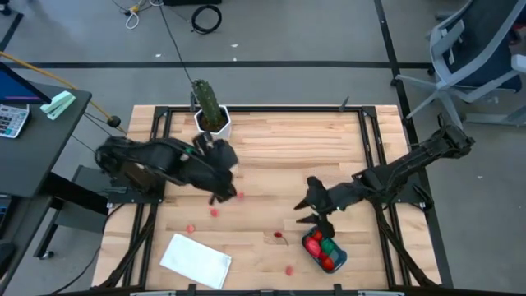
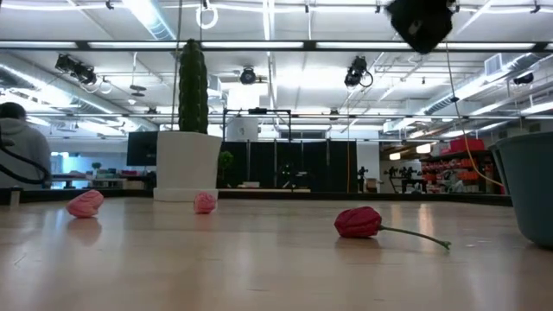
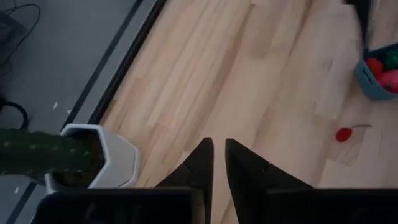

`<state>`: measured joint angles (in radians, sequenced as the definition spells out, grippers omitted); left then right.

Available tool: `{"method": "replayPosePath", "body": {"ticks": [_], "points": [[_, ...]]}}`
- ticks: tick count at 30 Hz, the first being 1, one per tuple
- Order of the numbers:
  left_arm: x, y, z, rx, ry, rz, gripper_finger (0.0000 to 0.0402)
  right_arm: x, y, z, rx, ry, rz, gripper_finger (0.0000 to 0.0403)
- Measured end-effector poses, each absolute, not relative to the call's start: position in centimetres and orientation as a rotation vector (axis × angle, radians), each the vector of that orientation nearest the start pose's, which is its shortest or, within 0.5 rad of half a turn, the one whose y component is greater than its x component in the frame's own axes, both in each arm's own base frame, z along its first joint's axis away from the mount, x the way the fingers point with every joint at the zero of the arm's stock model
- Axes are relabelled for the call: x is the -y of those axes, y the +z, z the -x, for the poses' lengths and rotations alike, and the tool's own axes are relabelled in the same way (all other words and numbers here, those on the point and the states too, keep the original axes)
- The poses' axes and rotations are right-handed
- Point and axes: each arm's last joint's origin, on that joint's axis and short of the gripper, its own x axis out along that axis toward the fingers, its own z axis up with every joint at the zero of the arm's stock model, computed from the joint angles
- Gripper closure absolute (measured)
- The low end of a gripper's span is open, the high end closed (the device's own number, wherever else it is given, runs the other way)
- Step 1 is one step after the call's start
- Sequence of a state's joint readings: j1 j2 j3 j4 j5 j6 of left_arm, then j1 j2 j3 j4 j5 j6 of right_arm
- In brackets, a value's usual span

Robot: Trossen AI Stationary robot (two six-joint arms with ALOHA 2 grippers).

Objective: Pick and placing Produce into tupperware
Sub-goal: Put the peach into the bin

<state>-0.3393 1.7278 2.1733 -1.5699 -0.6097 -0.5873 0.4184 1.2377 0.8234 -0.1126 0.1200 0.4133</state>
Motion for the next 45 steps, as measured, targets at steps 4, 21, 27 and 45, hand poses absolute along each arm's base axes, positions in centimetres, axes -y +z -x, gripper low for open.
{"method": "replayPosePath", "body": {"ticks": [4,21,27,45], "points": [[6.9,45.5,-26.2,-0.833,0.537,0.039,0.0371,-12.4,26.9,-24.0,-0.478,0.263,-0.302,0.0201],[2.2,42.5,-26.3,-0.949,0.728,-0.006,0.0379,-19.1,17.7,-28.3,-0.726,0.469,-0.104,0.0193],[1.1,40.2,-26.6,-1.051,0.757,-0.065,0.0387,-21.1,18.5,-30.2,-0.791,0.540,0.029,0.0180],[2.4,38.6,-26.7,-1.089,0.742,-0.037,0.0384,-24.4,13.7,-32.9,-0.995,0.537,0.056,0.0174]]}}
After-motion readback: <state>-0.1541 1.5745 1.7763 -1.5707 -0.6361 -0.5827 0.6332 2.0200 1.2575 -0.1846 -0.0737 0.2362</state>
